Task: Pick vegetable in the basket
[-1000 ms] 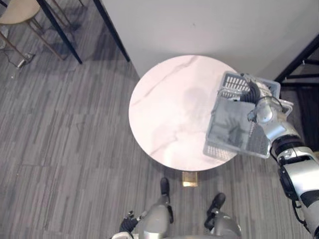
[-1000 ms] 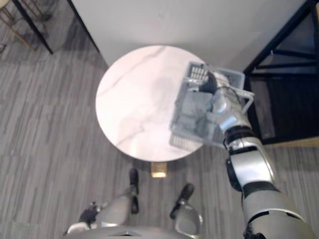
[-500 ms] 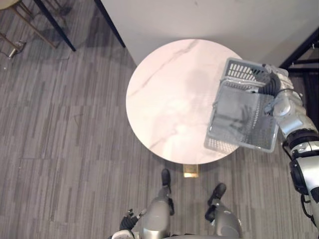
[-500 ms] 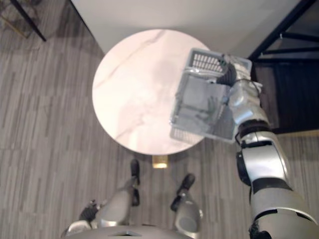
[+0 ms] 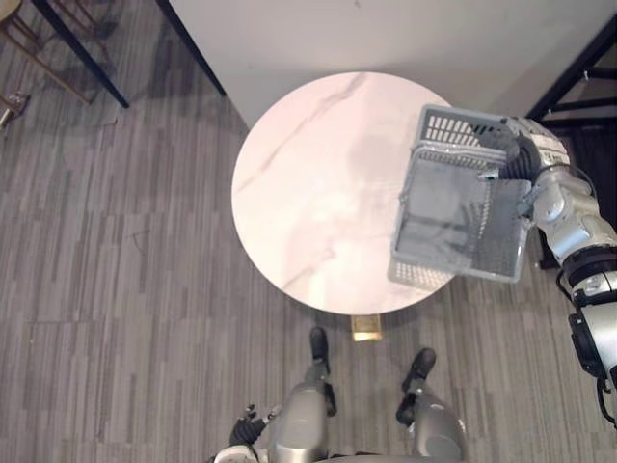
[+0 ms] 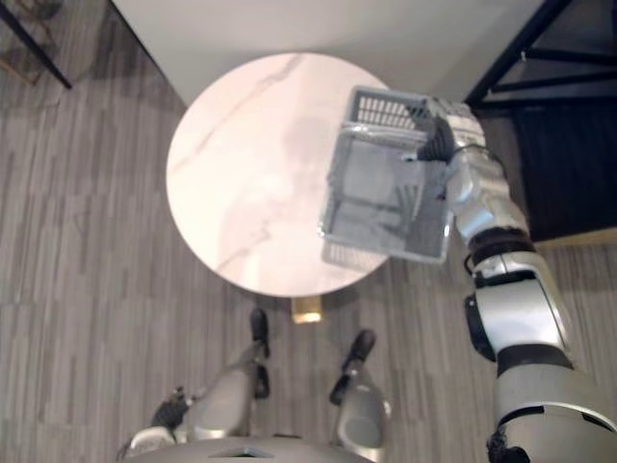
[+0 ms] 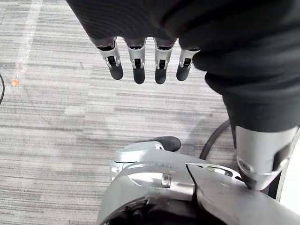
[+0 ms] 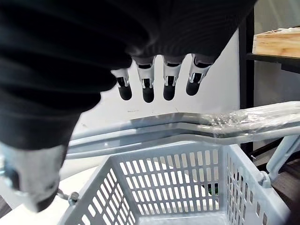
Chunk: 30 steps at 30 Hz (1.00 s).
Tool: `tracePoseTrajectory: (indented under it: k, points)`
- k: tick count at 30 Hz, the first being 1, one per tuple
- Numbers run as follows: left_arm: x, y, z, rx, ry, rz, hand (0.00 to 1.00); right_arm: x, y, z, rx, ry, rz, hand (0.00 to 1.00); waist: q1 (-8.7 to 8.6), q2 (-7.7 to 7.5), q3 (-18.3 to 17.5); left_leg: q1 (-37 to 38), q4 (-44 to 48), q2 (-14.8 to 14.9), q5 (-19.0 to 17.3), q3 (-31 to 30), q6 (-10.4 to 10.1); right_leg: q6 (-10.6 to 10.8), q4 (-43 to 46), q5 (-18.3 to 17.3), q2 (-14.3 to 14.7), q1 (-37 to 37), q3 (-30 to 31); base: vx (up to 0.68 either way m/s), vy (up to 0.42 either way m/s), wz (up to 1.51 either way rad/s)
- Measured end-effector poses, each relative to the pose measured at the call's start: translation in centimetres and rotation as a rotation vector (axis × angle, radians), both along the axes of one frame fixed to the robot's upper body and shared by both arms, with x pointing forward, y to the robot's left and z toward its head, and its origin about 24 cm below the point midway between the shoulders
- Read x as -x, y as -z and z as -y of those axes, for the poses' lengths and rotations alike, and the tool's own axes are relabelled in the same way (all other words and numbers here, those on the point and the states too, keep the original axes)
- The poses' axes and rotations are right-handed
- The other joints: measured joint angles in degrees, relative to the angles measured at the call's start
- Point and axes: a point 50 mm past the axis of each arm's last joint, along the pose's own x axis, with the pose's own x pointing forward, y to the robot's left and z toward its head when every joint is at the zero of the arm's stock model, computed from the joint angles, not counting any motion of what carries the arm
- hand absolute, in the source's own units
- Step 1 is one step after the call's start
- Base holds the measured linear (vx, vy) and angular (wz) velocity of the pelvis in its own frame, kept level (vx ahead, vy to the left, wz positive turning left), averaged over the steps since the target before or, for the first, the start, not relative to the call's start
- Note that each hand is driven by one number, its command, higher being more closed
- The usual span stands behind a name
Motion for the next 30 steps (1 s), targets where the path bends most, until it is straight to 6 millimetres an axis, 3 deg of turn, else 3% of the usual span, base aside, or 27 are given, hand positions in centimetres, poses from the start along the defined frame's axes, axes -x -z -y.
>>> tracePoseTrajectory:
  k: [15, 16, 30]
  points:
    - [-0.2, -0.1, -0.1, -0.005, 0.005, 0.008, 0.0, 0.0, 0.7, -0.8, 0.105, -0.048, -0.048, 0.0, 0.25, -0.23, 0.13, -0.95, 0.02, -0.04, -0.03, -0.23, -0.04, 0.01, 0.07, 0.03, 0.03, -1.19, 0.35, 0.02, 0.004, -0.01]
    - [-0.2, -0.1, -0.1, -0.007, 0.007, 0.009, 0.0, 0.0, 0.8, -0.9, 0.11, -0.05, -0.051, 1.0, 0.34, -0.23, 0.13, -1.22, 0.02, -0.03, -0.03, -0.24, -0.03, 0.01, 0.22, 0.03, 0.02, -1.54, 0.41, 0.0, 0.0, 0.0]
    - [-1.1, -0.3, 0.0, -0.02, 0.045, 0.021, 0.0, 0.1, 1.1, 0.2, 0.112, 0.009, -0.062, 1.0, 1.46, -0.2, 0.62, -1.97, 0.02, -0.19, 0.0, -1.46, -0.01, 0.0, 0.12, 0.0, -0.02, -1.65, -0.21, 0.01, 0.002, 0.02]
